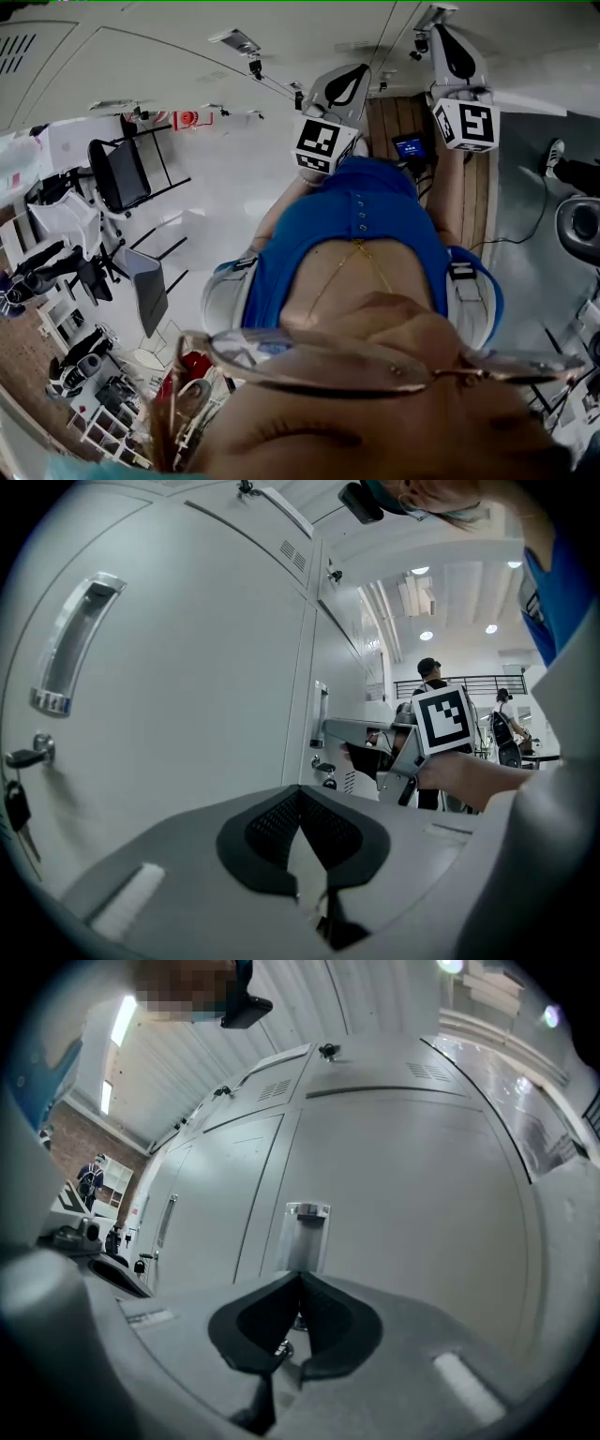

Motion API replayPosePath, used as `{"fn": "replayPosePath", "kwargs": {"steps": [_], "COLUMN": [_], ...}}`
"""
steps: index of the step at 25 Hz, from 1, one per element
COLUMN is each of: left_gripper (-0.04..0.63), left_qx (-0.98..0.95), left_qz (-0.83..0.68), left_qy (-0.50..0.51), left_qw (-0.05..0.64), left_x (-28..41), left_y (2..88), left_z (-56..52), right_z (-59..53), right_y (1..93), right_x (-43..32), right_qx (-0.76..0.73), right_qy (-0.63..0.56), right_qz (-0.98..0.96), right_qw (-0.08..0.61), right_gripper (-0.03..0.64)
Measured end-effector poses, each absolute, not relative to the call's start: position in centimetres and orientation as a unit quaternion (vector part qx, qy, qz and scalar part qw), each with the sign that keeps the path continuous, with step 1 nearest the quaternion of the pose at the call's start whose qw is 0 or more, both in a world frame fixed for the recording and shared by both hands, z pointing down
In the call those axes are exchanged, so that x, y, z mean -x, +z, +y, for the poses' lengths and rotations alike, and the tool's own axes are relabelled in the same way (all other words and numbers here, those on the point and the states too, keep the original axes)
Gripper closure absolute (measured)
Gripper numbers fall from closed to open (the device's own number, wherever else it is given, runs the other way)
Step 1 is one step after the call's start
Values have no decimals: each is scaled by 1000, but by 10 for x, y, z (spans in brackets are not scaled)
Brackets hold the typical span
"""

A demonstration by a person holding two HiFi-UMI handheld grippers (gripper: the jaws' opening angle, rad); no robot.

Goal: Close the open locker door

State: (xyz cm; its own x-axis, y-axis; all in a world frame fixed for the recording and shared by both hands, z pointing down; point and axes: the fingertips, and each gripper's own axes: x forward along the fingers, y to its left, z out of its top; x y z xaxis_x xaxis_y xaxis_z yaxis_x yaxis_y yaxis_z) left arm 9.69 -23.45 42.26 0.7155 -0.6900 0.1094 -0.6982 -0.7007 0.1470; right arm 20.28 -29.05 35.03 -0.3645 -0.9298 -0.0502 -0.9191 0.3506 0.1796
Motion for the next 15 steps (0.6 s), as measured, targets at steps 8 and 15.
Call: {"fn": "replayPosePath", "kwargs": {"steps": [8,15], "left_gripper": [597,598], "left_qx": [-928,-929], "left_qz": [-362,-363], "left_qy": [5,-4], "left_qw": [84,76], "left_x": [-112,-119], "left_y": [407,402], "left_z": [-240,-241], "right_z": [-271,-249], "right_y": [350,360], "right_x": [-190,-163], "right_qx": [-565,-555], "right_qy": [-82,-73], "right_qz": [-821,-828], "right_qw": [8,22], "right_gripper": [615,615]}}
